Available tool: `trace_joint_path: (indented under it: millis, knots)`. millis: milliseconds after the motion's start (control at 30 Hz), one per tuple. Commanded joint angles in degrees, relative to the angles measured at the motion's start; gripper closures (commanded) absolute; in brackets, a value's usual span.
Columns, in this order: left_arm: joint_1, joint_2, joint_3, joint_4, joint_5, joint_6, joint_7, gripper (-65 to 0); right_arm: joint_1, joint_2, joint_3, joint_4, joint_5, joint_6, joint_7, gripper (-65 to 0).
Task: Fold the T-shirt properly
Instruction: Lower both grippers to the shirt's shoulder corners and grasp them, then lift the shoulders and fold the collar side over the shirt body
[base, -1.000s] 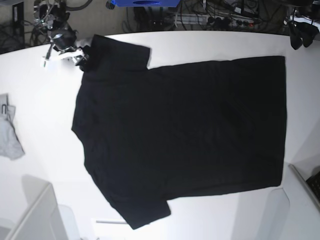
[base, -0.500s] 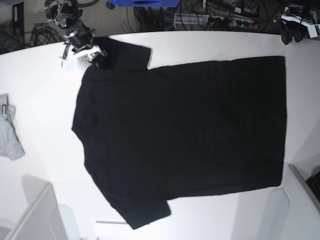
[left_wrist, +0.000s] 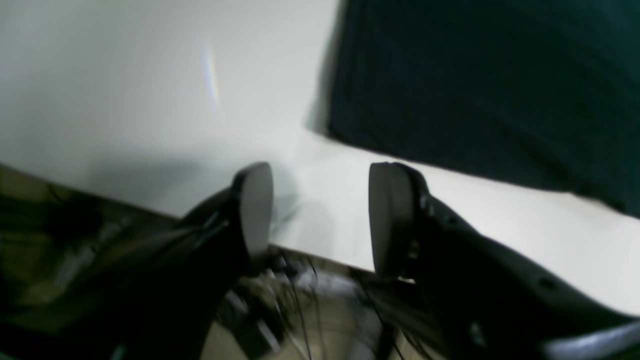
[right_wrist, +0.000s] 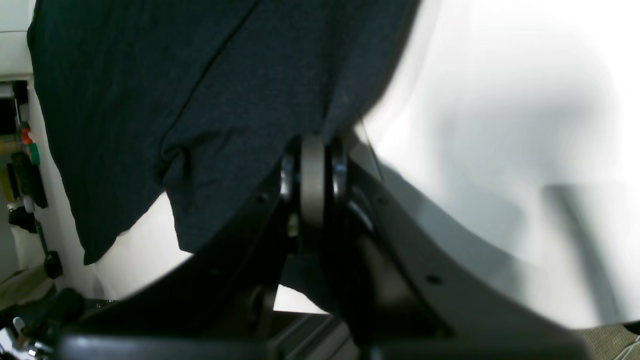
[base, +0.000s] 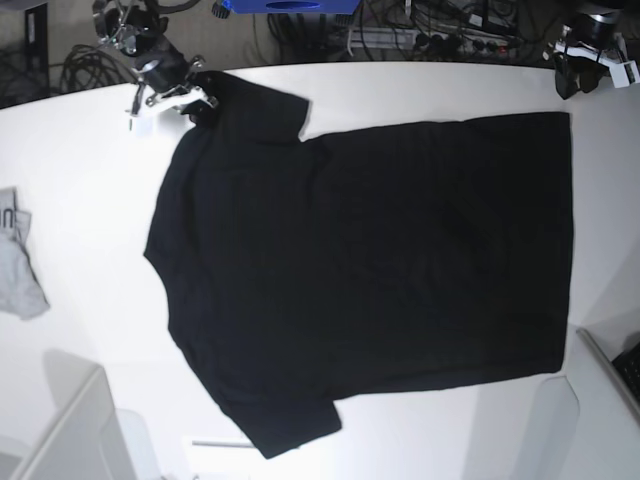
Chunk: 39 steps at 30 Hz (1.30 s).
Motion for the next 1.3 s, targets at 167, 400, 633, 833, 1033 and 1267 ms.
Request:
trace_joint_path:
  millis: [167, 400, 633, 833, 1033, 1267]
  knots:
    - [-7.1, -0.9, -7.5, -1.9, 0.0, -0.4, 9.8, -30.3, -0.8, 0.3, 0.0, 0.1, -1.0, -1.3, -1.7, 0.0]
    - [-11.3, -1.3, -4.2, -2.4, 5.6, -0.4, 9.8, -30.3, -0.8, 0.4, 0.0, 0.1, -1.0, -1.3, -1.7, 0.0]
    - [-15.1, -1.2, -4.0, -2.5, 6.8, -0.4, 12.4, -30.3, -0.8, 0.4, 0.0, 0.1, -1.0, -1.3, -1.7, 0.0]
    - [-17.2, -1.2, -3.9, -2.5, 6.8, -0.4, 15.3, -30.3, -0.6, 0.4, 0.0, 0.1, -1.0, -1.3, -1.7, 0.0]
    - [-16.8, -1.2, 0.6, -2.5, 6.8, -0.4, 15.1, -6.7, -0.5, 1.7, 0.0, 0.1, -1.0, -1.3, -1.5, 0.0]
    - [-15.6, -1.3, 0.4, -1.0, 6.8, -0.4, 15.0, 0.0, -0.8, 3.0, 0.1, 0.7, -1.0, -1.3, -1.4, 0.0]
